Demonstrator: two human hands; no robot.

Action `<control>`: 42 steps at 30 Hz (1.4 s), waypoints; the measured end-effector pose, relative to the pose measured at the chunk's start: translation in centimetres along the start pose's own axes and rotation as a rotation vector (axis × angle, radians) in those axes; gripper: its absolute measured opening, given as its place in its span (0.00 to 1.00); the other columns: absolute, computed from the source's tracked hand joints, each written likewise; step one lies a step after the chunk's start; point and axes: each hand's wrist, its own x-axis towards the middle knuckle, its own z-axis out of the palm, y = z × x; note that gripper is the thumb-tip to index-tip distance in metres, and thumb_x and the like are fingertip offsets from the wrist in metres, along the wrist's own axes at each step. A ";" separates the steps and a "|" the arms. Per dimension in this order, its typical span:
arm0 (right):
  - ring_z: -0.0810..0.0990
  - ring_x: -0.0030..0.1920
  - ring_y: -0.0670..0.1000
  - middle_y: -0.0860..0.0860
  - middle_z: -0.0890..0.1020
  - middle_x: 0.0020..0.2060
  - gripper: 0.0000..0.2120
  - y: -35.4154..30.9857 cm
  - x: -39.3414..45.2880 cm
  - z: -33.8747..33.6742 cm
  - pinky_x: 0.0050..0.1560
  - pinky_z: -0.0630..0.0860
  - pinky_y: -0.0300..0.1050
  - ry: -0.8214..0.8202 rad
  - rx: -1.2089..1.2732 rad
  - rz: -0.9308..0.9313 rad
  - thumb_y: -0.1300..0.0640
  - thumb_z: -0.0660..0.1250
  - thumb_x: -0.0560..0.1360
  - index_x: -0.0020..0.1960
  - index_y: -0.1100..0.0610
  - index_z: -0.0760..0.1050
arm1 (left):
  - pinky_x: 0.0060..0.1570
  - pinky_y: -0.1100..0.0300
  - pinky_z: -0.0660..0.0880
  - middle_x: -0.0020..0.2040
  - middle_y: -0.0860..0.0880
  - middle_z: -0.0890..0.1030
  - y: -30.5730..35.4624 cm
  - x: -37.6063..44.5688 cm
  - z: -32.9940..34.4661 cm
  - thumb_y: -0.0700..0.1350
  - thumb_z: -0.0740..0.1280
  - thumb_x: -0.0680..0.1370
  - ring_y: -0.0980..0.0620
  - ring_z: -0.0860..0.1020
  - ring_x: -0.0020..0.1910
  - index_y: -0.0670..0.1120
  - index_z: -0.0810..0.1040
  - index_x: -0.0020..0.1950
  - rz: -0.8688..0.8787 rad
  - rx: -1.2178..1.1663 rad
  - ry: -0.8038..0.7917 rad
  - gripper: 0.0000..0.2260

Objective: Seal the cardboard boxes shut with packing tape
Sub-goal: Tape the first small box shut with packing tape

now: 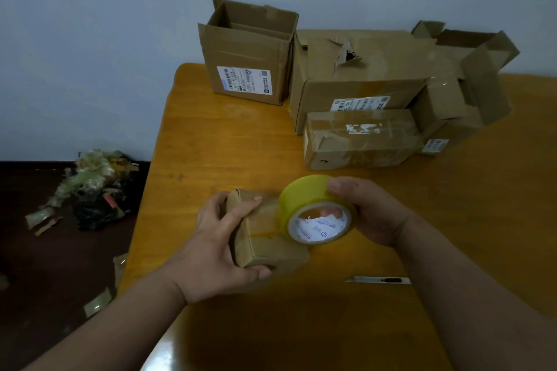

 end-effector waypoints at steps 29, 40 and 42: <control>0.76 0.46 0.53 0.51 0.77 0.43 0.12 3.1 2.8 8.8 0.46 0.72 0.49 -0.137 -1.007 -0.010 0.44 0.66 0.77 0.46 0.53 0.73 | 0.63 0.23 0.35 0.75 0.51 0.25 1.9 -1.0 -0.1 0.70 0.67 0.68 0.43 0.27 0.75 0.59 0.20 0.70 -0.227 0.727 -0.279 0.56; 0.81 0.59 0.59 0.60 0.82 0.58 0.43 4.0 0.5 3.5 0.63 0.76 0.58 -0.074 0.431 0.151 0.44 0.86 0.48 0.59 0.60 0.81 | 0.72 0.42 0.59 0.72 0.57 0.52 -0.9 -4.1 0.2 0.72 0.70 0.61 0.49 0.54 0.74 0.71 0.36 0.74 -0.074 0.035 0.129 0.53; 0.80 0.59 0.62 0.62 0.82 0.57 0.37 1.9 0.4 3.4 0.63 0.75 0.60 -0.132 0.456 0.054 0.44 0.84 0.55 0.57 0.63 0.81 | 0.72 0.49 0.62 0.70 0.60 0.53 -0.9 -4.1 1.4 0.70 0.72 0.61 0.53 0.55 0.73 0.75 0.41 0.73 -0.075 -0.177 0.194 0.51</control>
